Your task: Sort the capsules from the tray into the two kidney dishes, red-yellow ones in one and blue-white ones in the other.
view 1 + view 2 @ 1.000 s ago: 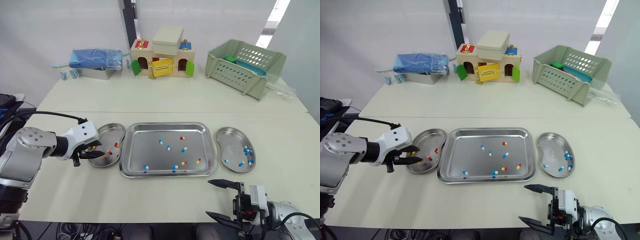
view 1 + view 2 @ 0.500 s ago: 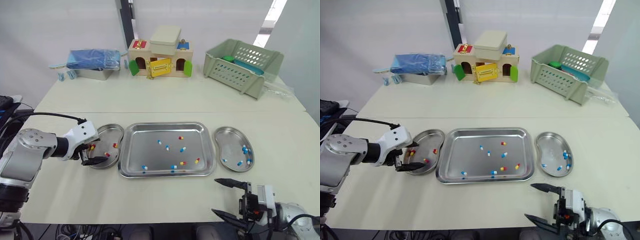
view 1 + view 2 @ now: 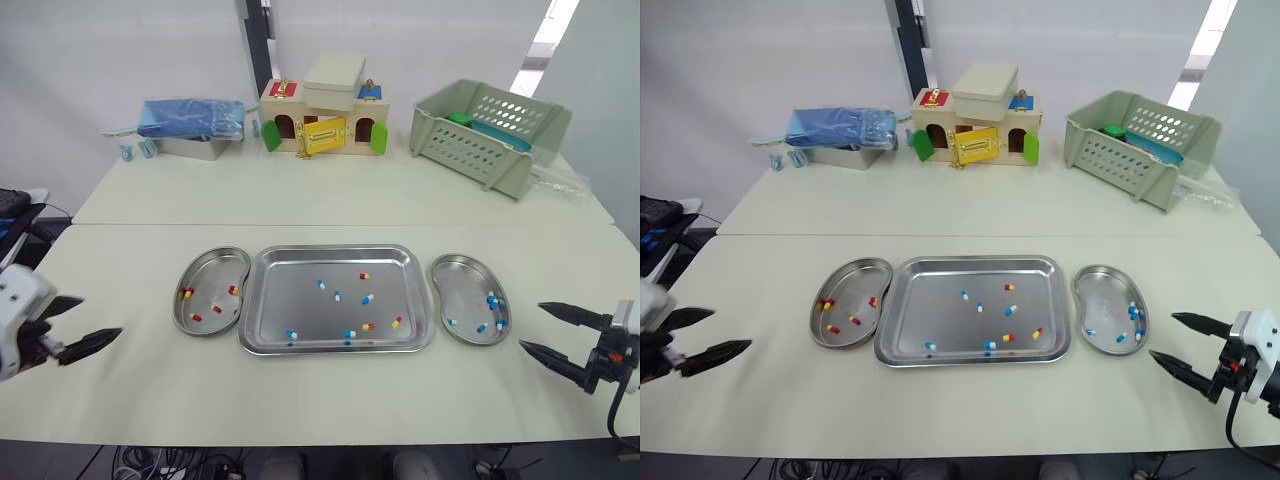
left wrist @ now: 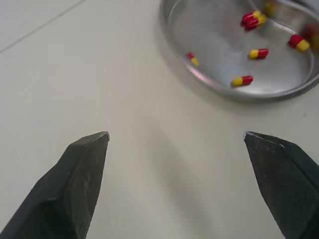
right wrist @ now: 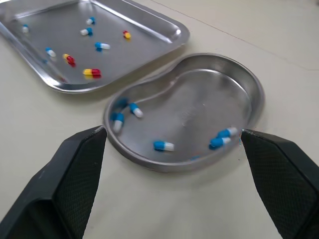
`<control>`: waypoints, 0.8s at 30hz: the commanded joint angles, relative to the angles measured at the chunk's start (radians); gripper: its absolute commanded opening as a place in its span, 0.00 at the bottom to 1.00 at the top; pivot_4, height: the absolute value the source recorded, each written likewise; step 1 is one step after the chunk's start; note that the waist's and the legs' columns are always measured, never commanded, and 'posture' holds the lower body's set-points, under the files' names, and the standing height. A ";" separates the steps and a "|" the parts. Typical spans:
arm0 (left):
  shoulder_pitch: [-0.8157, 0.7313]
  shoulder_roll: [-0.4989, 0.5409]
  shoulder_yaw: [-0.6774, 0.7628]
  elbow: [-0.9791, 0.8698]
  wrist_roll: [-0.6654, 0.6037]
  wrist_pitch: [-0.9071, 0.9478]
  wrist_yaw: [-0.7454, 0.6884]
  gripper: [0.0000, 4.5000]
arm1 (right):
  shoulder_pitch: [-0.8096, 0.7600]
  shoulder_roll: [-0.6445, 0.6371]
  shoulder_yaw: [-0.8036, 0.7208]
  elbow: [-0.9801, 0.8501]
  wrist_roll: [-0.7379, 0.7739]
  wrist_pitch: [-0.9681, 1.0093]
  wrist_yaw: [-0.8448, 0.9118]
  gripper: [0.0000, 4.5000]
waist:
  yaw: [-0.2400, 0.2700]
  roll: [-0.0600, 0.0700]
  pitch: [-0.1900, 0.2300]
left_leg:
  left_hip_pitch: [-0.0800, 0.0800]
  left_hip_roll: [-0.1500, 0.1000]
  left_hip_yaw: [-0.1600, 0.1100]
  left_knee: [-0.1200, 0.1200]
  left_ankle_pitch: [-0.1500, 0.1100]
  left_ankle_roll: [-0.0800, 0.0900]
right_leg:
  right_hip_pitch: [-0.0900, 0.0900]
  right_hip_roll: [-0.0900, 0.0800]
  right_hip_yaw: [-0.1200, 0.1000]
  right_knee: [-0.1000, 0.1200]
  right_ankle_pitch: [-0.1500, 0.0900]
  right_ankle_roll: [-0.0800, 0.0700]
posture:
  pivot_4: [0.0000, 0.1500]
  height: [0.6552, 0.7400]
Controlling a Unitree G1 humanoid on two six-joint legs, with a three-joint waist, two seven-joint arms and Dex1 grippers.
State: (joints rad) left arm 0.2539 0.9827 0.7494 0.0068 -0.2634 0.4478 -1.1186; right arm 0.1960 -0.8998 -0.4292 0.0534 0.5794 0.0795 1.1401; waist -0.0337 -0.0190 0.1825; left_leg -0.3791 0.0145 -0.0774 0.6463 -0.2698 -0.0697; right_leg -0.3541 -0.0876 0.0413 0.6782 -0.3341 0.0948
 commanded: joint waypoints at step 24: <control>0.100 -0.206 0.097 -0.091 -0.109 -0.300 0.134 0.99 | -0.401 -0.081 0.095 0.424 -0.189 0.008 0.079 1.00 | -0.001 0.000 0.000 | 0.000 0.000 0.000 0.000 0.000 0.000 | 0.000 0.000 0.000 0.000 0.000 0.000 | 1.00 1.00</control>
State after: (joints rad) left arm 0.3602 0.7889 0.8273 -0.0520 -0.3538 0.2186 -0.9977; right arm -0.1832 -0.9485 -0.3230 0.4695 0.3952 0.0795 1.2223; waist -0.0352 -0.0190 0.1823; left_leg -0.3792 0.0147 -0.0770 0.6463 -0.2698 -0.0699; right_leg -0.3542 -0.0879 0.0410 0.6780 -0.3340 0.0946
